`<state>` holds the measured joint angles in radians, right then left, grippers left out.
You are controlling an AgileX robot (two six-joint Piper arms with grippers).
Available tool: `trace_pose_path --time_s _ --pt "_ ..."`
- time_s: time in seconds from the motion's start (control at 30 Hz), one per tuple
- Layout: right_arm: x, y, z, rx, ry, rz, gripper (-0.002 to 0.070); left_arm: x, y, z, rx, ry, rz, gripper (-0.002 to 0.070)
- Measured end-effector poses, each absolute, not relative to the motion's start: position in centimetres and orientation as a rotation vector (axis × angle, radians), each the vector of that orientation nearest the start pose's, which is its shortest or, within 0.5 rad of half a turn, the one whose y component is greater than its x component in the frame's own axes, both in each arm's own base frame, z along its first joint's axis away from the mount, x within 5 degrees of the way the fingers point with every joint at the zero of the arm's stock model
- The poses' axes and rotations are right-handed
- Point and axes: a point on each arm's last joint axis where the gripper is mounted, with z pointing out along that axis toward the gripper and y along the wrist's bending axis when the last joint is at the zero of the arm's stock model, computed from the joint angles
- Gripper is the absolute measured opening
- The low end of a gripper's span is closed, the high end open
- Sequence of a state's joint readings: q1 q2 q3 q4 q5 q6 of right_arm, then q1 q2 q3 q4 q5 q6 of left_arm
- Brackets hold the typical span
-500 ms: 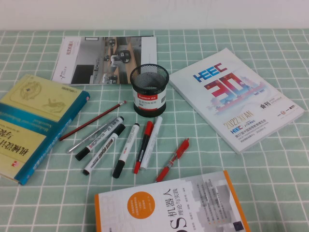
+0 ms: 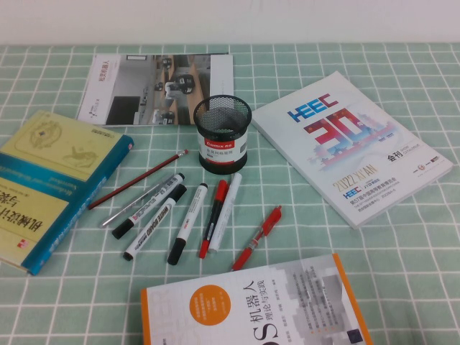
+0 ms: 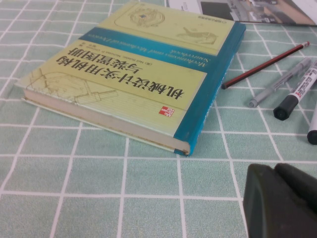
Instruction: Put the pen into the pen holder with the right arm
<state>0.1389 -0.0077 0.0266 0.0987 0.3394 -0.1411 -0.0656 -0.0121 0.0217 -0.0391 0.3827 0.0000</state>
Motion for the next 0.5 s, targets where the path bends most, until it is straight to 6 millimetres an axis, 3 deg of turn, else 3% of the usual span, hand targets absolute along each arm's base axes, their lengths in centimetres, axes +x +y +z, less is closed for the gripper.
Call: trace_pose_path --time_s 0.5 --pt "5.27 1.04 17.42 -0.195 1.831 0.094 -0.0020 5.20 -0.47 17.22 0.038 1.876 -0.084 -0.0006"
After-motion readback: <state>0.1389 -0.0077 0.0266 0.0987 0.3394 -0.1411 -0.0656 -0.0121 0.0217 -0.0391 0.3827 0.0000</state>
